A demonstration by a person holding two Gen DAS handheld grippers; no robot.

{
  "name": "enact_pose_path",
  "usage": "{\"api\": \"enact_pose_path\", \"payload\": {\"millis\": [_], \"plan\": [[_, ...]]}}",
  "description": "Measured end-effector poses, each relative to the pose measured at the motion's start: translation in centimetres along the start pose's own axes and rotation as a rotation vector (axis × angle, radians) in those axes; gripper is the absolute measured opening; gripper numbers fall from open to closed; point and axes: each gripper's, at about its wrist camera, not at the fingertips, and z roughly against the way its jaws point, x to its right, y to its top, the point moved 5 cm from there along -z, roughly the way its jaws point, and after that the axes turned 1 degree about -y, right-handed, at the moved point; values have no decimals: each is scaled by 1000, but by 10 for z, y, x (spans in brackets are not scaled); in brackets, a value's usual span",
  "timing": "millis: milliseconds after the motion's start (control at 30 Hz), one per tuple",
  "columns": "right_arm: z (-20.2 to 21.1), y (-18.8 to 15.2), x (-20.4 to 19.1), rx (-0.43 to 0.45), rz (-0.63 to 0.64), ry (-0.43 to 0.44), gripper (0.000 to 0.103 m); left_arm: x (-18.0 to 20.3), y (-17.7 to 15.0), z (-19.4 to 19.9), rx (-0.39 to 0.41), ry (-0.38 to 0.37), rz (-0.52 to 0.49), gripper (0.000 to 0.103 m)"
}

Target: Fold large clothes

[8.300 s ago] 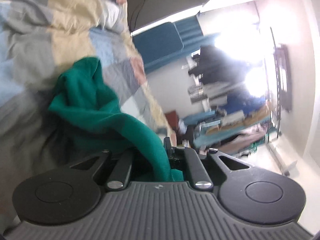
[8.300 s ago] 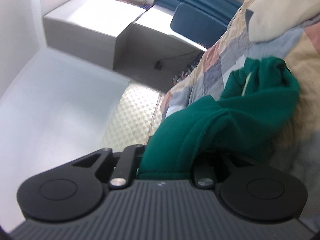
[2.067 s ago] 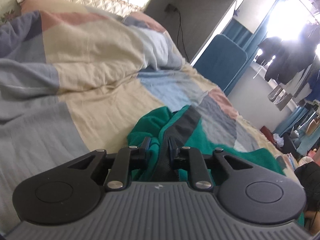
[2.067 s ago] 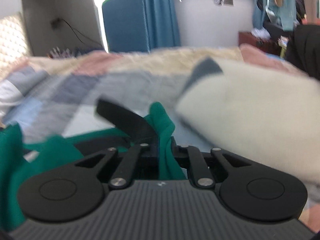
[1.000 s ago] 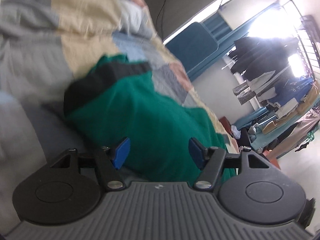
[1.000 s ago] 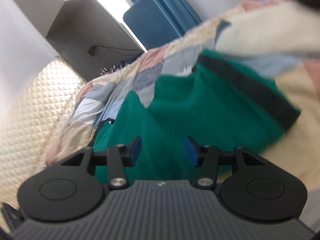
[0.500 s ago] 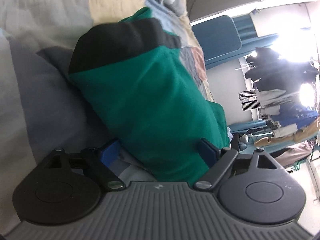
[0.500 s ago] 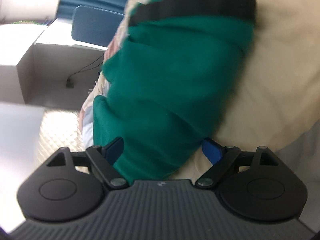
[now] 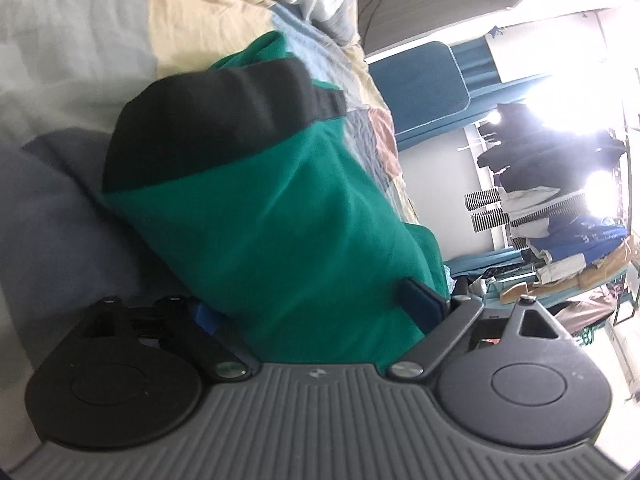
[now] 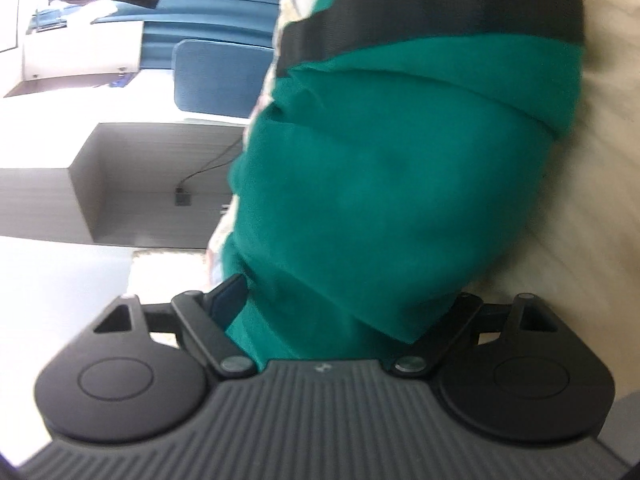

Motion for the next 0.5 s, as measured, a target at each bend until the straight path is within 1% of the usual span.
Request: {"api": "enact_pose_path", "payload": {"millis": [67,200,267,433,500], "plan": [[-1,0,-5,4,23,11,89,3,2,0,6,3,-22,93],[3,0,-2,9,37,-18,89,10,3,-9,36,28,-76,95],[1,1,3,26,33,-28,89,12,3,-14,37,35,-71,97],[-6,3,6,71,46,-48,88,2,9,-20,35,41,76,98],[-9,5,6,94,42,-70,82,-4,10,-22,31,40,144,98]]}}
